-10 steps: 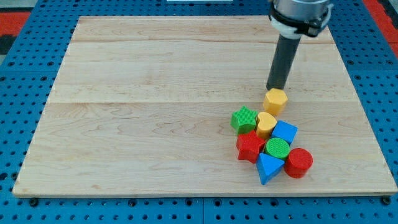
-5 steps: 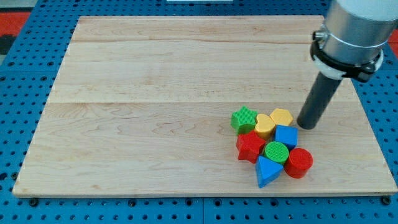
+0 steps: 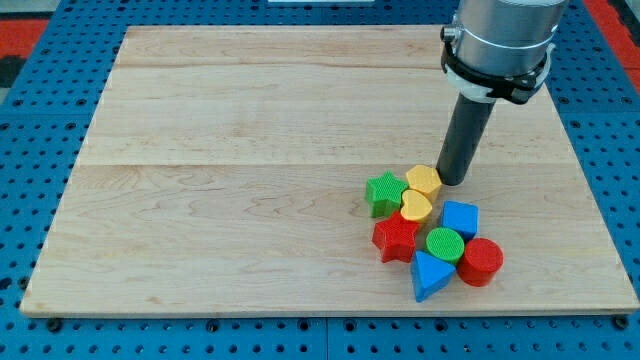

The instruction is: Move the blue cube into the yellow heart

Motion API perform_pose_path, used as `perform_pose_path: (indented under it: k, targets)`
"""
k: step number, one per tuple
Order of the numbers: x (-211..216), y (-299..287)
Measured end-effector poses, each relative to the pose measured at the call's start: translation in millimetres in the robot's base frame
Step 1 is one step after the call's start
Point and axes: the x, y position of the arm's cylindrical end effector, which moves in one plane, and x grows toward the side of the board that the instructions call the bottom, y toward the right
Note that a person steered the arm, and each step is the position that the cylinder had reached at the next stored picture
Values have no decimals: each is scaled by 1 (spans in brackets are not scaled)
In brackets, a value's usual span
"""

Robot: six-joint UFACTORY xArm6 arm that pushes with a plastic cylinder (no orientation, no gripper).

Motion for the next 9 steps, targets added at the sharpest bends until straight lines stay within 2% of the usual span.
perform_pose_path:
  k: [2, 3, 4, 5, 6, 9]
  targets:
    - [15, -1]
    - [20, 21]
    - [61, 64]
    - [73, 47]
    - [65, 12]
    - [62, 30]
